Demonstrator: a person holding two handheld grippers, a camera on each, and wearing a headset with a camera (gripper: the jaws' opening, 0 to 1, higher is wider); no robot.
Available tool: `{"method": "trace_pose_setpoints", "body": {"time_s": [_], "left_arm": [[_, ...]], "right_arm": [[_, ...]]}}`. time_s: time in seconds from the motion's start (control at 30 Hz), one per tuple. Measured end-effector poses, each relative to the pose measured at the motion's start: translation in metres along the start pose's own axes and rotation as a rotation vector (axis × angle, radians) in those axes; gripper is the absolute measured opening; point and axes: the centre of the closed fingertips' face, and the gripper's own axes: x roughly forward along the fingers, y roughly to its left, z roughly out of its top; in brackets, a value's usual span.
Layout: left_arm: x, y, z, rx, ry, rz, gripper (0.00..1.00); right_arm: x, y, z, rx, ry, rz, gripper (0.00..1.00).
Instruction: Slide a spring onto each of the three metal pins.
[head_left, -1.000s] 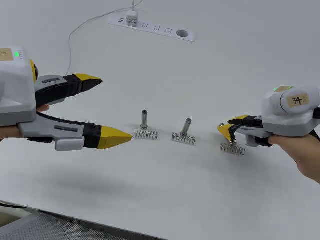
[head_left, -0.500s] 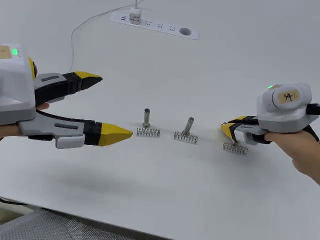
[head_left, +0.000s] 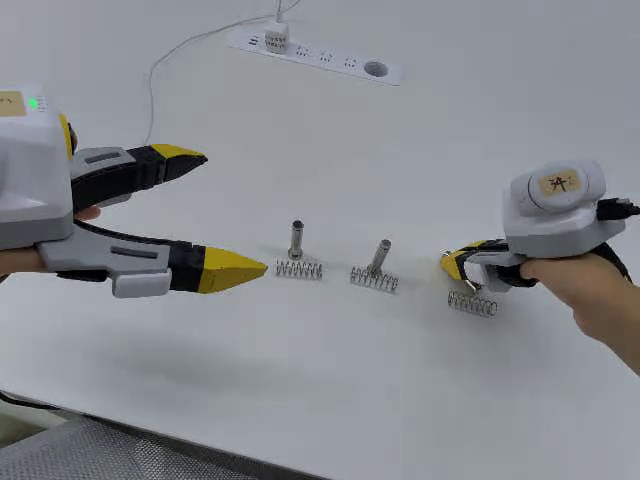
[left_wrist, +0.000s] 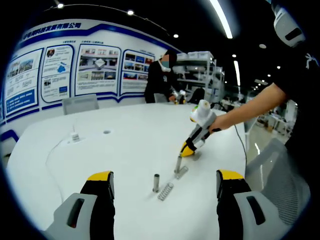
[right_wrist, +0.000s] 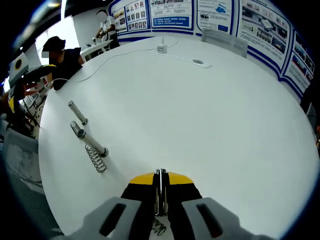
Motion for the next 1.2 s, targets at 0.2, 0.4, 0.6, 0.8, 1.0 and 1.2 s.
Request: {"method": "trace_pose_setpoints", "body": {"time_s": [0.2,0.4,0.6,0.8,1.0,1.2], "left_arm": [[-0.003,-0.001,0.002,-0.001,-0.007,0.004,0.86],[-0.004,-0.004,0.004,-0.008,-0.023,0.004,0.86],[-0.004,-0.006,0.007,-0.003,-0.031,0.007,0.86],[-0.004,-0.01,0.011,0.0,-0.04,0.003,0.86],[-0.007,-0.014,0.011,0.005,-0.039,0.0,0.86],[-0.009,-0.017,0.012,0.009,-0.036,-0.002,0.86]], "right_arm": [[-0.001,-0.001,-0.002,0.029,-0.001,-0.022,0.08],[-0.01,0.0,0.008,0.024,-0.058,-0.039,0.07],[-0.02,0.0,0.016,-0.004,-0.098,-0.055,0.07],[-0.031,0.0,0.017,-0.018,-0.125,-0.065,0.08],[-0.038,0.001,0.017,-0.025,-0.152,-0.069,0.08],[-0.044,-0.001,0.015,-0.022,-0.177,-0.073,0.08]]}}
